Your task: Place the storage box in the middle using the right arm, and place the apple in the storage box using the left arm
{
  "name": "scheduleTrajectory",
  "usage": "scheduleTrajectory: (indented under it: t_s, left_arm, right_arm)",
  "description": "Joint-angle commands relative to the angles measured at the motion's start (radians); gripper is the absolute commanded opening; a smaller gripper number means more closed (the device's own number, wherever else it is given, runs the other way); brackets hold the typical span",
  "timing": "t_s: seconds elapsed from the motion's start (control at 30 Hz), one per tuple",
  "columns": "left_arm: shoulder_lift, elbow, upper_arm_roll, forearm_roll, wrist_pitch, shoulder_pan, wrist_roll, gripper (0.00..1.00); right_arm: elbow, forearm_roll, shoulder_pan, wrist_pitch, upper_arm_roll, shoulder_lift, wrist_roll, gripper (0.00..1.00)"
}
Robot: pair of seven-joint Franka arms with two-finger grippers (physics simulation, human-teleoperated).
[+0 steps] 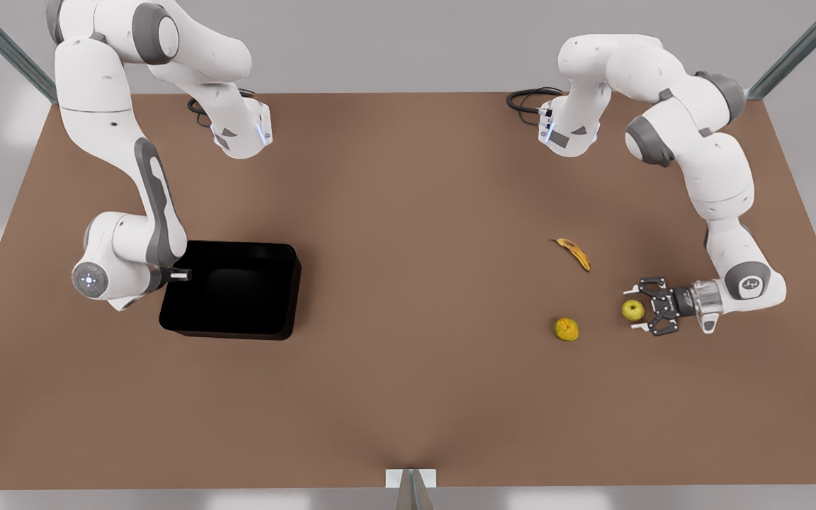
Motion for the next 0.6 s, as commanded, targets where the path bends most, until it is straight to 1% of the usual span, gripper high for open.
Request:
scheduleTrajectory:
  t_s: [0.0, 0.03, 0.1, 0.13, 0.17, 0.2, 0.27, 0.3, 0.33, 0.4, 0.53, 0.57]
  left_arm:
    - [-0.001, 0.0, 0.0, -0.01, -0.002, 0.0, 0.006, 1.0]
    - [-0.001, -0.006, 0.002, -0.01, -0.007, 0.0, 0.029, 1.0]
    - [0.013, -0.002, 0.008, -0.013, 0.003, 0.0, 0.035, 1.0]
    - [0.016, -0.002, 0.009, -0.014, 0.004, 0.0, 0.033, 0.99]
    - [0.025, -0.002, 0.009, -0.02, 0.006, 0.0, 0.032, 0.96]
    - [0.025, 0.0, 0.009, -0.025, 0.018, -0.003, 0.024, 0.9]
    - [0.024, 0.0, 0.009, -0.027, 0.02, -0.005, 0.018, 0.9]
    - [0.024, 0.0, 0.009, -0.028, 0.02, -0.008, 0.018, 0.88]
    - [0.024, 0.0, 0.008, -0.033, 0.02, -0.009, 0.018, 0.8]
    - [0.024, -0.003, 0.006, -0.036, 0.02, -0.009, 0.018, 0.79]
    - [0.028, -0.008, -0.001, -0.036, 0.038, -0.009, 0.02, 0.79]
    - [0.03, -0.009, -0.003, -0.036, 0.041, -0.009, 0.018, 0.77]
  right_arm:
    - [-0.002, 0.0, 0.0, 0.0, 0.0, 0.002, 0.0, 0.52]
    - [0.0, -0.002, 0.0, 0.006, 0.0, 0.013, 0.0, 0.52]
    - [0.0, -0.002, 0.0, 0.006, 0.0, 0.014, 0.0, 0.42]
    - [0.0, -0.002, 0.0, 0.006, 0.0, 0.014, 0.0, 0.38]
    - [0.0, -0.002, 0.0, 0.006, 0.0, 0.017, -0.002, 0.36]
    - [0.0, -0.002, 0.0, 0.006, 0.0, 0.019, -0.002, 0.35]
    - [0.002, -0.003, 0.0, 0.006, 0.0, 0.026, -0.002, 0.35]
    - [0.012, -0.003, 0.0, 0.003, 0.0, 0.034, -0.002, 0.32]
    - [0.014, -0.003, 0.0, 0.002, 0.0, 0.036, -0.003, 0.28]
    - [0.015, -0.003, 0.0, -0.001, 0.0, 0.036, -0.005, 0.22]
    - [0.026, -0.002, 0.0, -0.012, 0.002, 0.036, -0.017, 0.21]
    - [0.029, -0.002, 0.0, -0.012, 0.005, 0.036, -0.017, 0.21]
